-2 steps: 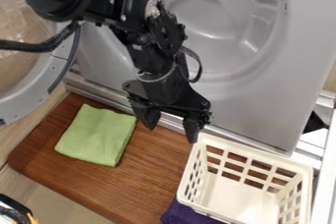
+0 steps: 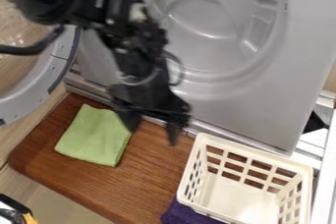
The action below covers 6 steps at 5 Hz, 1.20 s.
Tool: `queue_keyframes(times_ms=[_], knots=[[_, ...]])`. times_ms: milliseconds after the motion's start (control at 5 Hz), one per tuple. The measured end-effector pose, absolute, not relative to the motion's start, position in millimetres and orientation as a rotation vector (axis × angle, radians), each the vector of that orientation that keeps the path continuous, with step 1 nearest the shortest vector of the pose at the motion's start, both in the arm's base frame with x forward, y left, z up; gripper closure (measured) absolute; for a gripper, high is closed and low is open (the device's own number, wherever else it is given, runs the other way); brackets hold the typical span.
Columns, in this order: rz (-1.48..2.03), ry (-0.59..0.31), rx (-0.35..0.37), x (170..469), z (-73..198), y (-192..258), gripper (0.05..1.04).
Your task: Put the green cloth inside the white basket
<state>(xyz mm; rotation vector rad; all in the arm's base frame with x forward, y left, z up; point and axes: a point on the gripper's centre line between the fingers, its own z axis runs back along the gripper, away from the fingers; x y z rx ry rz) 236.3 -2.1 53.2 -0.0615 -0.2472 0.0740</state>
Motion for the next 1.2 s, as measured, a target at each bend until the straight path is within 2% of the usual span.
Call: queue_keyframes(times_ms=[200, 400, 600, 1000, 1200], knots=[[0.134, -0.256, -0.038, 235, 54, 20, 0.083], [0.206, -0.260, -0.042, 236, 38, 51, 0.083], [0.274, -0.212, -0.060, 235, 1, 74, 0.083], [0.357, -0.196, 0.035, 245, -43, 95, 0.083], [0.357, -0.180, 0.075, 249, -65, 95, 0.137]])
